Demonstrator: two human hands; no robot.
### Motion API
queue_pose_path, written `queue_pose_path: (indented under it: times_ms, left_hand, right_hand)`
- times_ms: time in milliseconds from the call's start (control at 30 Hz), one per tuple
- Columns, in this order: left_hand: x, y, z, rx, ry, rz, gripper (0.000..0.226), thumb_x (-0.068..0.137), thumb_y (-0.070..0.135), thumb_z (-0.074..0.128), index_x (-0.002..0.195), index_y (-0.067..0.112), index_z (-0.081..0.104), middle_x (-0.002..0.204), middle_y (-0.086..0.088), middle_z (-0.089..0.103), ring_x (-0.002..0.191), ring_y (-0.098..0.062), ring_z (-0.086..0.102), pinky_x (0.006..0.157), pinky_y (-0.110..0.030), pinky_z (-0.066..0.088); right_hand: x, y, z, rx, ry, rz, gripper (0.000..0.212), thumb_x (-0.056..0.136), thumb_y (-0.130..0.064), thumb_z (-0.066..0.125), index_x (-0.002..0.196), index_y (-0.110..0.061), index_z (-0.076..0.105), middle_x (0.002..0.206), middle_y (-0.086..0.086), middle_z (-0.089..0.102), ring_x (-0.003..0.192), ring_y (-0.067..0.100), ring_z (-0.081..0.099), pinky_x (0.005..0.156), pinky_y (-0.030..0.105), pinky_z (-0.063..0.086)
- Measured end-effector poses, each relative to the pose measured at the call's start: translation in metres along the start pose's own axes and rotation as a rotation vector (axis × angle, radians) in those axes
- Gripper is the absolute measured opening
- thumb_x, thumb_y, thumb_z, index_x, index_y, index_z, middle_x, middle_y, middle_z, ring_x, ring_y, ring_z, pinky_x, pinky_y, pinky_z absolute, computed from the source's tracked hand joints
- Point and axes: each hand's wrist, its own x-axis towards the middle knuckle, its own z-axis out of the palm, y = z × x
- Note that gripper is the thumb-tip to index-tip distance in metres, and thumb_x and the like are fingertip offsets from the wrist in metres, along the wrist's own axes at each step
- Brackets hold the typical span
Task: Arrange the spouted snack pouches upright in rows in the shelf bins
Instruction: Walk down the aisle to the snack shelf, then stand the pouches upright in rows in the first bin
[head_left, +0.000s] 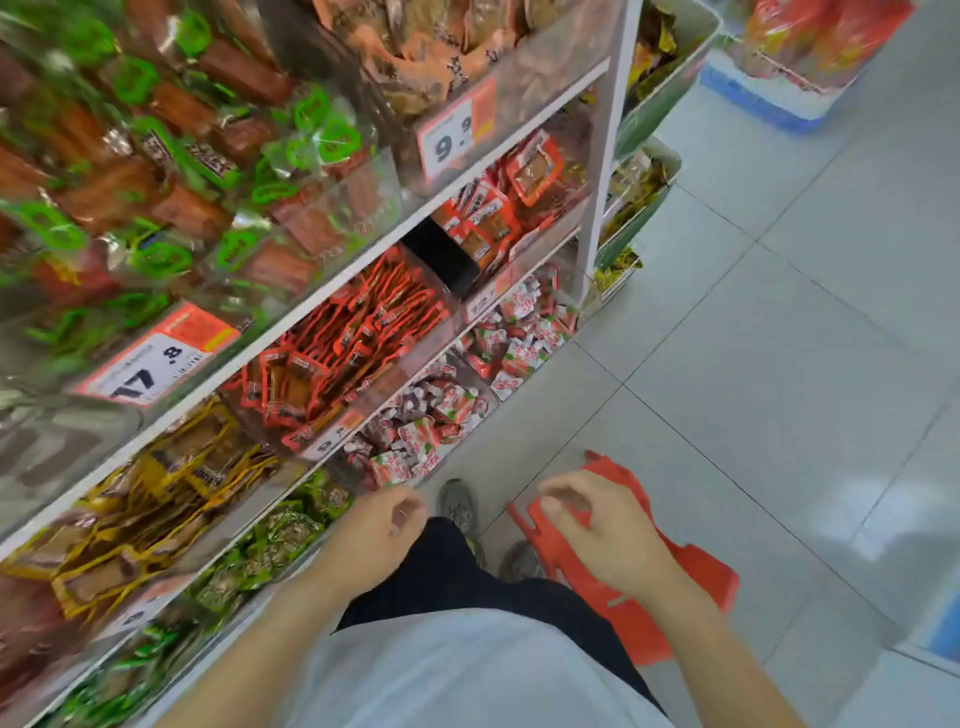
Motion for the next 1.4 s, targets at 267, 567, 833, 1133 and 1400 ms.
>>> queue_pose_path:
  times_ms: [267, 567, 833, 1133, 1400]
  left_hand:
    - [0.059, -0.038, -0.04, -0.07, 0.099, -0.13, 0.005, 0.094, 0.031, 0.059, 0.097, 0.032, 0.062, 0.086, 0.017, 0.066, 0.08, 0.003, 0.06, 0.066, -0.008, 0.042]
    - [0.081, -0.052, -0.048, -0.207, 0.184, -0.233, 0.008, 0.091, 0.029, 0.064, 0.085, 0.035, 0.061, 0.076, 0.014, 0.067, 0.072, 0.002, 0.061, 0.066, -0.013, 0.045]
    - [0.1, -0.044, -0.008, -0.383, 0.317, -0.405, 0.009, 0.085, 0.016, 0.071, 0.087, 0.022, 0.064, 0.083, 0.008, 0.067, 0.075, -0.009, 0.065, 0.074, -0.029, 0.054]
    - [0.162, -0.03, 0.061, -0.501, 0.449, -0.726, 0.011, 0.085, 0.024, 0.072, 0.091, 0.02, 0.064, 0.087, 0.005, 0.067, 0.079, -0.011, 0.063, 0.071, -0.02, 0.05]
    - [0.216, -0.114, 0.108, -0.352, 0.515, -0.636, 0.026, 0.084, 0.024, 0.073, 0.108, 0.019, 0.064, 0.102, 0.008, 0.061, 0.098, -0.011, 0.059, 0.074, -0.009, 0.037]
  right_hand:
    - [0.121, -0.054, 0.009, -0.035, -0.228, -0.071, 0.022, 0.098, -0.029, 0.056, 0.116, -0.026, 0.068, 0.113, -0.015, 0.067, 0.103, 0.0, 0.061, 0.093, 0.023, 0.05]
    - [0.196, -0.07, 0.025, -0.095, -0.512, -0.077, 0.02, 0.092, -0.024, 0.064, 0.111, -0.02, 0.068, 0.099, -0.014, 0.067, 0.09, 0.003, 0.063, 0.08, 0.019, 0.051]
    - [0.253, -0.029, 0.027, -0.262, -0.732, -0.064, 0.015, 0.09, -0.026, 0.066, 0.103, -0.019, 0.069, 0.099, -0.006, 0.071, 0.093, 0.011, 0.065, 0.086, 0.025, 0.053]
    - [0.334, 0.047, 0.045, -0.55, -1.054, -0.238, 0.011, 0.087, -0.008, 0.068, 0.097, -0.004, 0.07, 0.085, -0.003, 0.064, 0.079, 0.009, 0.06, 0.077, 0.02, 0.052]
    - [0.358, 0.07, 0.149, -0.697, -1.089, -0.605, 0.017, 0.088, -0.018, 0.063, 0.084, -0.035, 0.061, 0.085, -0.007, 0.056, 0.069, -0.001, 0.045, 0.066, 0.017, 0.037]
